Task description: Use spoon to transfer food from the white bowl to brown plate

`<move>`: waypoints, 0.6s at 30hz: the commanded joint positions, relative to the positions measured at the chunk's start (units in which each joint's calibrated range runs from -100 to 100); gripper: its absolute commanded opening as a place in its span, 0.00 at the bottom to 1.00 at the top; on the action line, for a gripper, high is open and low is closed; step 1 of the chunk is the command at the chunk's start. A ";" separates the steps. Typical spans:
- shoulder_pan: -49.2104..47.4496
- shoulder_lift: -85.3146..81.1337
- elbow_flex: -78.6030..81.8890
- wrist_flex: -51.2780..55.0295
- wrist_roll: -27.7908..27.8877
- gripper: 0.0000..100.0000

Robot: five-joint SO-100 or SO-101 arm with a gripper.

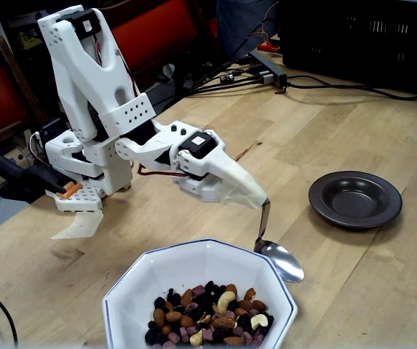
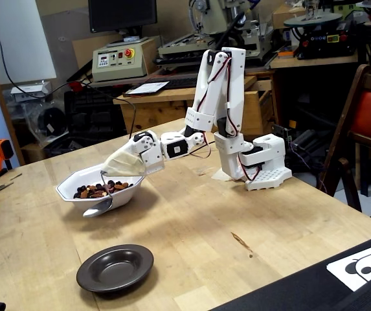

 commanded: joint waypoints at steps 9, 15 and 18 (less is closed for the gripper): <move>2.46 -1.22 -3.01 -0.91 -0.34 0.02; 2.23 -1.22 -3.01 -0.91 -0.39 0.02; 0.38 -1.22 -3.01 -0.91 -0.39 0.02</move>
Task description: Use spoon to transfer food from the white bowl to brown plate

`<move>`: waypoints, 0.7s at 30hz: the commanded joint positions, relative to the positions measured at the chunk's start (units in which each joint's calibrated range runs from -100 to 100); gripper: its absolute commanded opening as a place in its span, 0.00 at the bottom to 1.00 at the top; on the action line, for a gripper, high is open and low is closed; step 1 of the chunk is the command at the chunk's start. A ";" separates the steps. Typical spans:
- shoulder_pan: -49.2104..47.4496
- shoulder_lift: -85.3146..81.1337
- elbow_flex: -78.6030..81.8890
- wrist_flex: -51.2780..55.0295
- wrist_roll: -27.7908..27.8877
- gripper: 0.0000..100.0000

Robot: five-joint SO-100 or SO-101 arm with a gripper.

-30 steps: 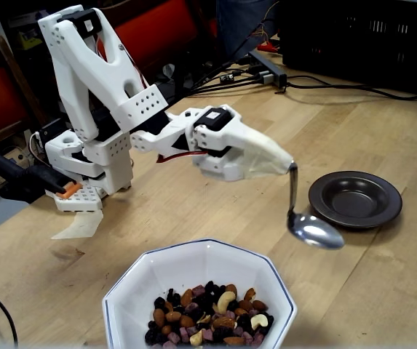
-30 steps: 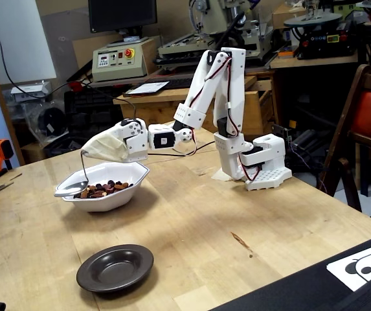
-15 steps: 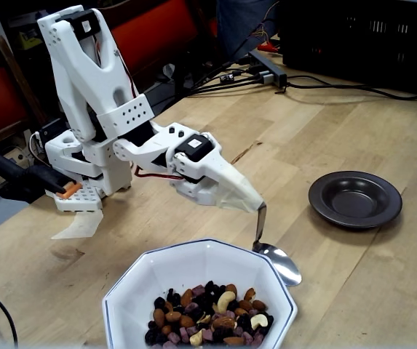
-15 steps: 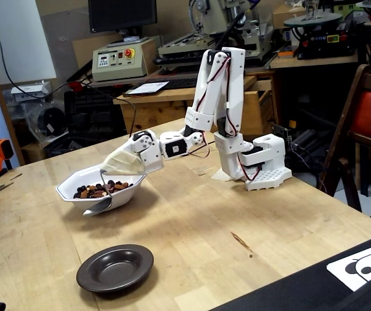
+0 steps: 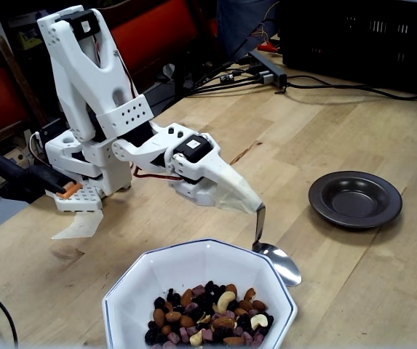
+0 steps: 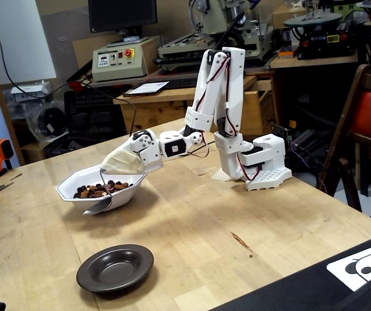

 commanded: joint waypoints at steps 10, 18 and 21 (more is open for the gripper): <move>-9.67 -1.22 -3.18 -0.91 -0.10 0.02; -10.34 -1.31 -3.36 -0.91 -0.10 0.02; -10.34 -3.62 -4.77 -0.75 -0.10 0.02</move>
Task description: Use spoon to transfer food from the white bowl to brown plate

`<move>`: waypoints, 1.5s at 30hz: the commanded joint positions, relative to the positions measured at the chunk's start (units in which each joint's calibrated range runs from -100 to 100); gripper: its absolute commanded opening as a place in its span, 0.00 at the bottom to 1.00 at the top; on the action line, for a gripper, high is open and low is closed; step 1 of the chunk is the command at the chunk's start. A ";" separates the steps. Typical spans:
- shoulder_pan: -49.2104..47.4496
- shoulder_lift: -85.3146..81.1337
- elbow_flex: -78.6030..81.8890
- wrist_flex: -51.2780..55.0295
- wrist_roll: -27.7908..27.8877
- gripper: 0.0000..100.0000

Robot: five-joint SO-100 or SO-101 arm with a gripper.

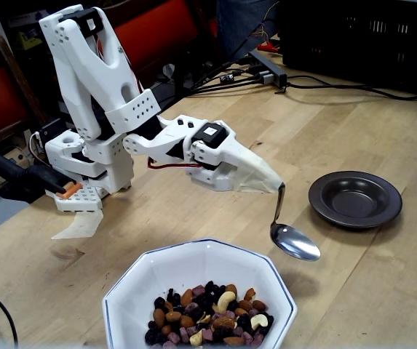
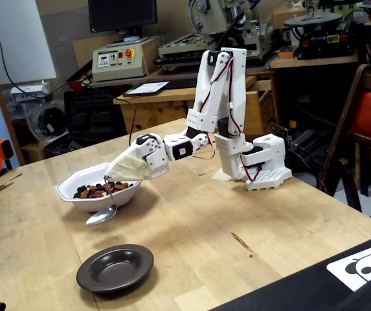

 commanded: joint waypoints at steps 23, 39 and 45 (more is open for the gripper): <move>5.44 -18.42 -8.32 17.43 -0.34 0.02; 9.15 -19.11 -7.97 17.19 -0.34 0.02; 13.89 -19.02 -8.06 17.19 -0.34 0.02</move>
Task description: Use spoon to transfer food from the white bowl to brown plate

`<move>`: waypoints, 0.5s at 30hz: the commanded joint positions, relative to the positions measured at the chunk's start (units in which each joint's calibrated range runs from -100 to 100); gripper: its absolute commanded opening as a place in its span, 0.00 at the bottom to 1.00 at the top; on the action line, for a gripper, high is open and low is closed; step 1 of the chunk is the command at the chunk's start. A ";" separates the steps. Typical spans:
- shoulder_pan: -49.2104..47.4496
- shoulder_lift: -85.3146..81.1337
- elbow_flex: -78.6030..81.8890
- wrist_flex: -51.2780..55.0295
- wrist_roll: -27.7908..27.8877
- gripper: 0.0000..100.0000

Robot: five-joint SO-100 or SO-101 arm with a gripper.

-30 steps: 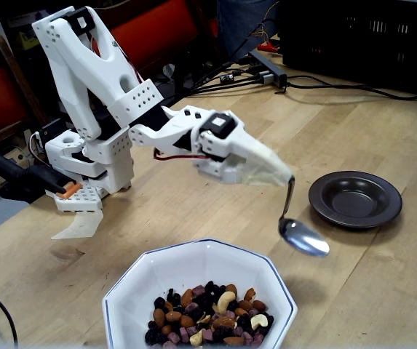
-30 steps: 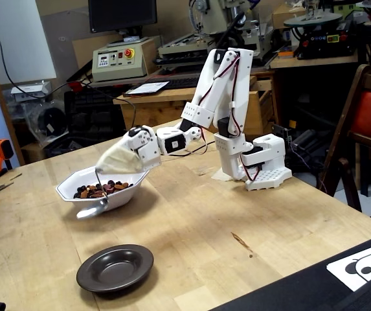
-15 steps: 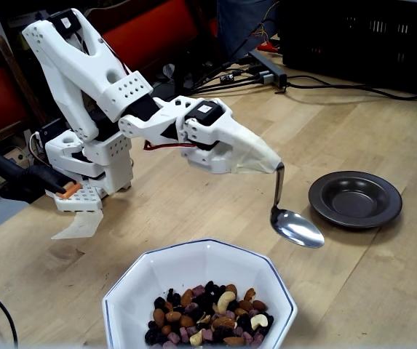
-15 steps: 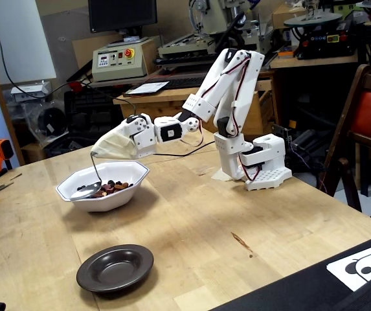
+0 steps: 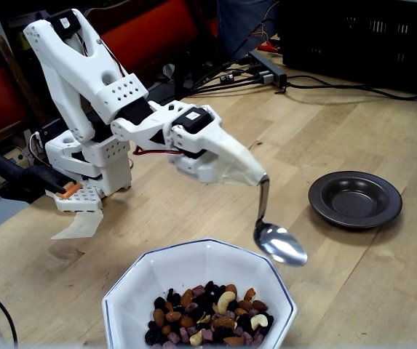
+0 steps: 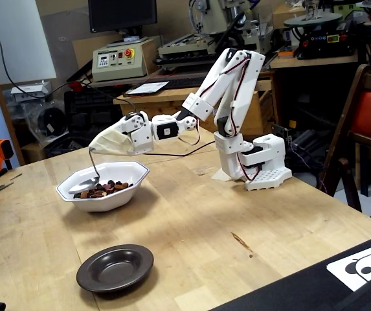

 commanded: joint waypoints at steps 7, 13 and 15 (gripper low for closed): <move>7.76 -2.36 -2.58 -0.46 0.05 0.02; 11.24 -2.36 -2.49 -0.54 0.15 0.02; 12.05 -2.36 -2.49 -0.54 0.15 0.02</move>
